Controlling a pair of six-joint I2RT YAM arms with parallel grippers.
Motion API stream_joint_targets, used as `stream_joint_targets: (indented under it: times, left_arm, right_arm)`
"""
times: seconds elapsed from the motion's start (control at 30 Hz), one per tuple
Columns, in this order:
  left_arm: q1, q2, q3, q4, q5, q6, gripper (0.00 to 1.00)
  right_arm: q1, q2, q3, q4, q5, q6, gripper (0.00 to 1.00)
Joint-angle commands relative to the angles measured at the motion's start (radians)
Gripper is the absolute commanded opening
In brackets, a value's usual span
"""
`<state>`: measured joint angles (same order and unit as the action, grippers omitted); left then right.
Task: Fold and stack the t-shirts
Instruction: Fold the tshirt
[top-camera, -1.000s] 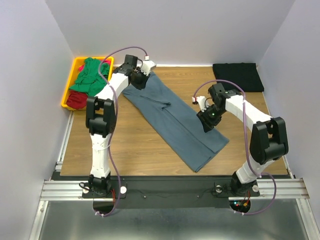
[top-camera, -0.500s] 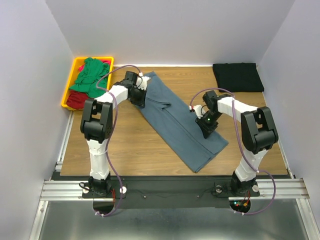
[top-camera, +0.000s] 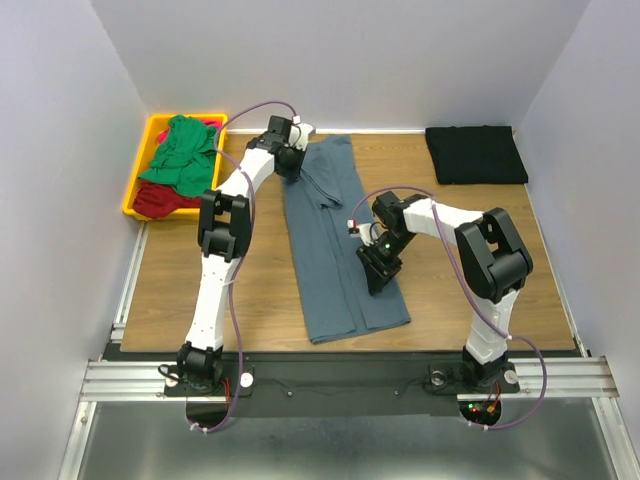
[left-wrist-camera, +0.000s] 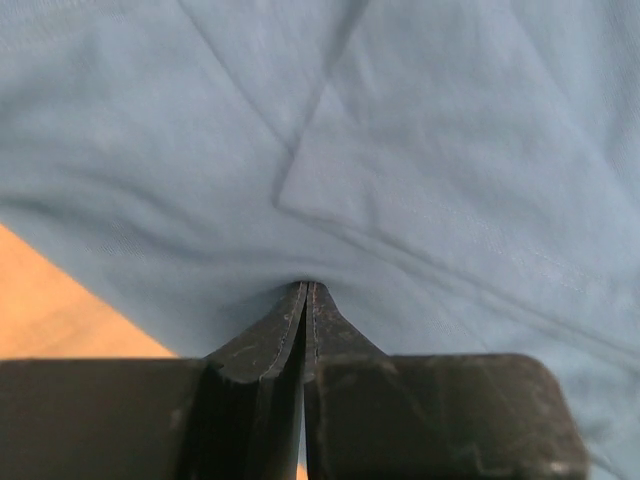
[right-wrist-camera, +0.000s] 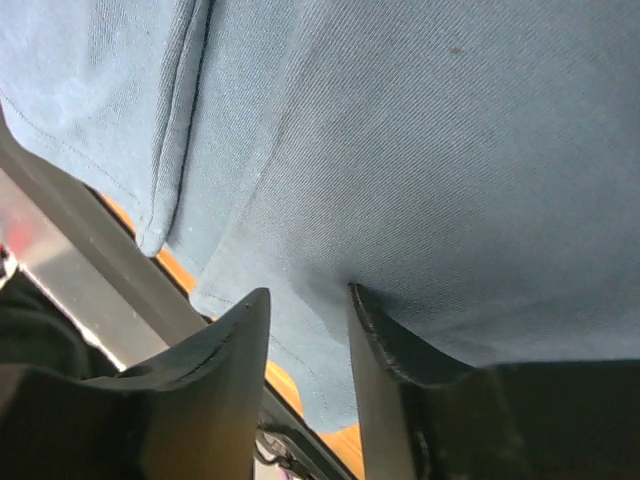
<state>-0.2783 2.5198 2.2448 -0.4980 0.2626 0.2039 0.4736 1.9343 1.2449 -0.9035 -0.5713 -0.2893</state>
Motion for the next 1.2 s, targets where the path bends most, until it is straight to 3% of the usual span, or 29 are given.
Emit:
stream_joint_targets:
  times: [0.0, 0.23, 0.5, 0.77, 0.93, 1.17]
  left_arm:
    - [0.005, -0.004, 0.107, -0.034, -0.019, 0.091, 0.17]
    - [0.001, -0.269, -0.218, 0.090, 0.088, 0.082, 0.21]
    - [-0.016, -0.250, -0.318, 0.056, 0.095, -0.006, 0.20]
    - [-0.016, -0.093, -0.186, 0.016, 0.089, -0.024, 0.18]
    - [-0.016, 0.014, -0.016, -0.020, 0.081, -0.026, 0.18]
    - [-0.015, 0.071, 0.084, 0.001, 0.063, -0.024, 0.18]
  right_arm:
    - [0.005, -0.026, 0.053, 0.072, -0.075, 0.055, 0.44]
    - [0.003, -0.083, 0.056, 0.129, -0.016, 0.068, 0.44]
    - [0.005, -0.014, 0.015, 0.175, 0.036, 0.072, 0.38]
    - [0.010, 0.051, -0.010, 0.244, 0.010, 0.119, 0.36]
    - [0.008, 0.107, 0.046, 0.255, -0.007, 0.151, 0.36]
    - [0.002, 0.176, 0.158, 0.278, 0.091, 0.197, 0.37]
